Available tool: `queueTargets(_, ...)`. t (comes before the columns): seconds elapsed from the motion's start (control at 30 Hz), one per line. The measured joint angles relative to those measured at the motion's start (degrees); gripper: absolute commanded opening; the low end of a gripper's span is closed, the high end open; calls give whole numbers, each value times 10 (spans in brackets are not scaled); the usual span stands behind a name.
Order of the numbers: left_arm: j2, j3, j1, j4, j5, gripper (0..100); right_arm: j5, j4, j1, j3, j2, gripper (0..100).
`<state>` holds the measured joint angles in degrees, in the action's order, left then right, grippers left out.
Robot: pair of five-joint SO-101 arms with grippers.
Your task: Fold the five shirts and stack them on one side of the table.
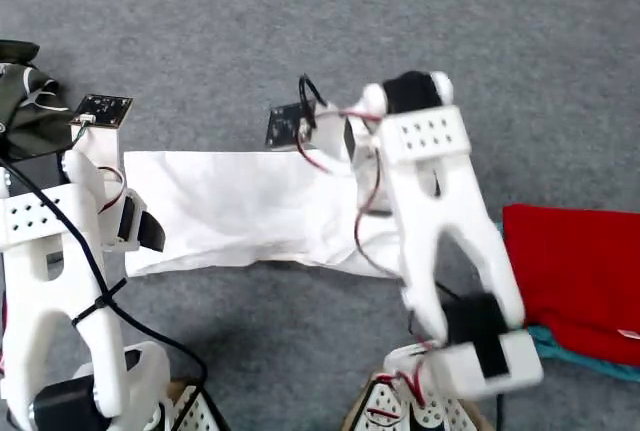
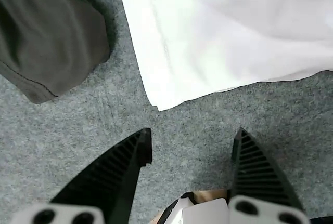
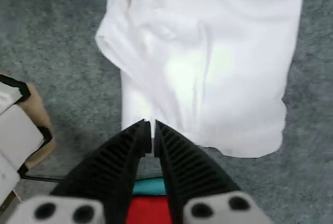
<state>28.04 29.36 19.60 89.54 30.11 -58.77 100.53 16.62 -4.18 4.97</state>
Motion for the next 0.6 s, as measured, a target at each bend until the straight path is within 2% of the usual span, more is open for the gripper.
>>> queueTargets(0.17,0,0,0,0,0,258,-1,-18,53,-179,116,6)
queueTargets(0.33,0,0,0,0,0,257,14,-117,105,-354,168,6)
queueTargets(0.6,0,0,0,0,0,258,50,-231,149,-395,146,6)
